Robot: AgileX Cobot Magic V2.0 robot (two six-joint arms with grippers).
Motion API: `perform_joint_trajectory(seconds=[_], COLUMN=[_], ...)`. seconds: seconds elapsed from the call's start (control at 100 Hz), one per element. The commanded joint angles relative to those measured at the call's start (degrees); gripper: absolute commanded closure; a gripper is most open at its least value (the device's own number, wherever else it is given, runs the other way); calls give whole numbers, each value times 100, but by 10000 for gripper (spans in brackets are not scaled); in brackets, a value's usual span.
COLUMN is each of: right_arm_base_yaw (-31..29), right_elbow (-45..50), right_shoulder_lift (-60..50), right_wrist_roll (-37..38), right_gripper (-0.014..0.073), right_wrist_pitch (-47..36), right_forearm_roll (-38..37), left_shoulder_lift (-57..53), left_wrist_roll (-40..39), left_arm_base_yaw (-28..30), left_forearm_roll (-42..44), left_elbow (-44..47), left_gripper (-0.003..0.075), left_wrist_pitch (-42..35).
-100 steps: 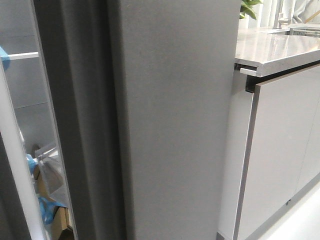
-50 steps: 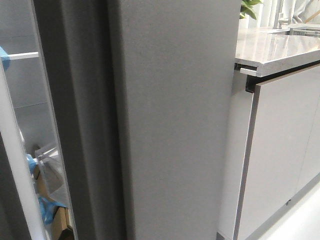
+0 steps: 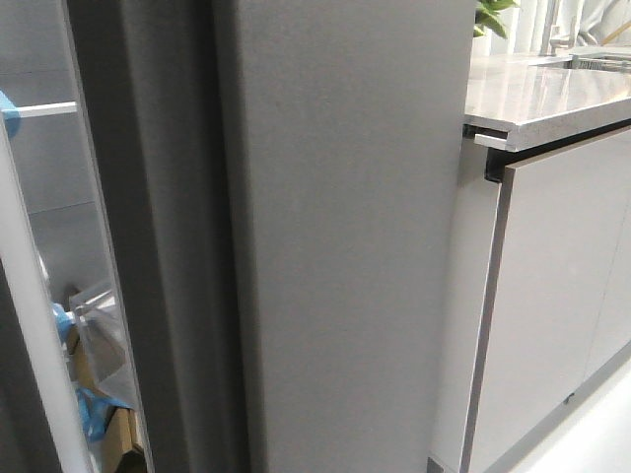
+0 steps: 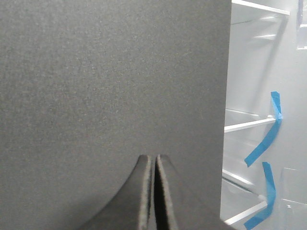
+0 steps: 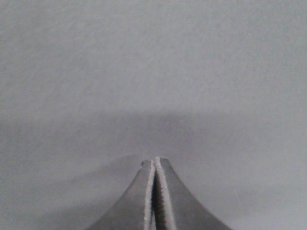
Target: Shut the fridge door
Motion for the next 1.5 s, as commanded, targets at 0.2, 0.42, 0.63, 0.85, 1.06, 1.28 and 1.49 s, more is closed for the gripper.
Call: perform_joint_trajectory(seconds=[0.2, 0.42, 0.63, 0.85, 1.06, 1.28, 1.49], right_arm_base_yaw=[203, 547, 1024, 1388, 1415, 1423, 1423], right_elbow=[-463, -502, -537, -877, -1346, -1932, -2582], right_shoulder_lift=[80, 121, 184, 610, 1337, 2143, 2867], right_wrist_roll=[-231, -354, -521, -675, -757, -851, -877], right_gripper=[638, 638, 638, 638, 638, 638, 638], right_wrist_pitch=[-360, -317, -473, -665, -858, -1035, -1168], right_forearm_roll=[210, 253, 253, 253, 253, 253, 253], left_shoulder_lift=[-61, -61, -61, -61, -61, -61, -61], left_wrist_roll=[-25, -25, -25, -25, -25, -25, -25], left_arm_base_yaw=[-8, -8, -8, -8, -8, -8, -8], left_forearm_roll=[-23, -23, -23, -23, -23, -23, -23], left_elbow=[201, 201, 201, 201, 201, 201, 201], left_gripper=[740, 740, 740, 740, 740, 740, 740], left_wrist_pitch=[-414, -414, -414, -414, -414, -414, -414])
